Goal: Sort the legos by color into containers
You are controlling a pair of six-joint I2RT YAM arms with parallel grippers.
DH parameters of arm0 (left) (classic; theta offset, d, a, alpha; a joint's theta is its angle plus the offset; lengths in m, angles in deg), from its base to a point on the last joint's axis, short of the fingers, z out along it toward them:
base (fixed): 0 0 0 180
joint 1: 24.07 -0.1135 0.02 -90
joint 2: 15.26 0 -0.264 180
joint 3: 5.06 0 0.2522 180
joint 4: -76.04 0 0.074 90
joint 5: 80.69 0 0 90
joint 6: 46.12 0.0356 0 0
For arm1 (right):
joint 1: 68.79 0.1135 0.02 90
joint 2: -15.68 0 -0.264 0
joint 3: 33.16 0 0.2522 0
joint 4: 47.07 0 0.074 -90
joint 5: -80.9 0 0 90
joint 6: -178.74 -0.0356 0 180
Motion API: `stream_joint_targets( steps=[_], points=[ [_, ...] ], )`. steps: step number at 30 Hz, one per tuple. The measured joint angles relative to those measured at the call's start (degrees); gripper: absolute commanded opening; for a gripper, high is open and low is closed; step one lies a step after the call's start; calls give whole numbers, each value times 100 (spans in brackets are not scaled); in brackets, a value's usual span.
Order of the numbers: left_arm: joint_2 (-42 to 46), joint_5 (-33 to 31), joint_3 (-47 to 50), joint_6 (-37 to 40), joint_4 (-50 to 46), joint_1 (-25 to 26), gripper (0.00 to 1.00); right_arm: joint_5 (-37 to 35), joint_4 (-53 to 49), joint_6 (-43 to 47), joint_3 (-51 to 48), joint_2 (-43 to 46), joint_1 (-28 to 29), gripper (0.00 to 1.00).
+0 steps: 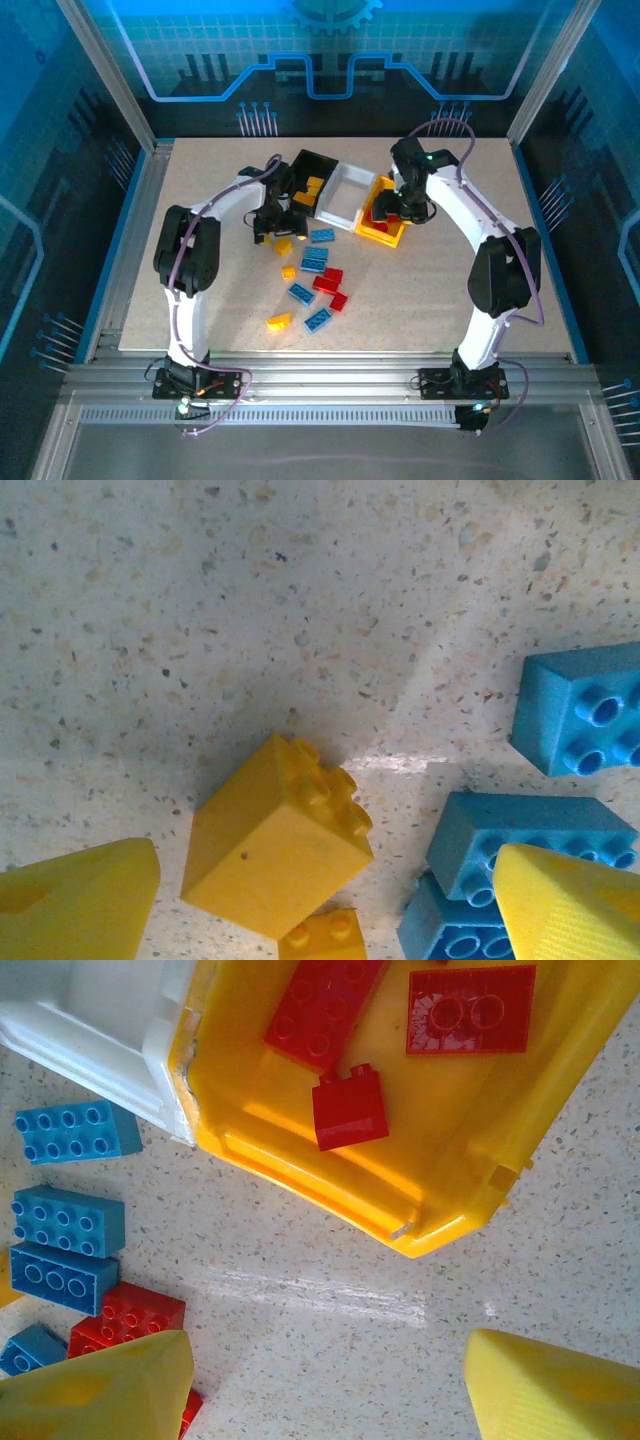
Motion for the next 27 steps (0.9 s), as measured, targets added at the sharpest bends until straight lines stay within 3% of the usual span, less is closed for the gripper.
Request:
stream_joint_targets(
  steps=[15,18,27],
  points=[
    [-138,-341,391,1300,15,0,75,13,17,-111,-66,48,24,72],
    [-140,-391,404,1379,42,0,69,13,17,-114,-66,50,66,72],
    [-140,-404,402,1451,149,0,63,11,13,-166,-76,109,195,72]
  ],
)
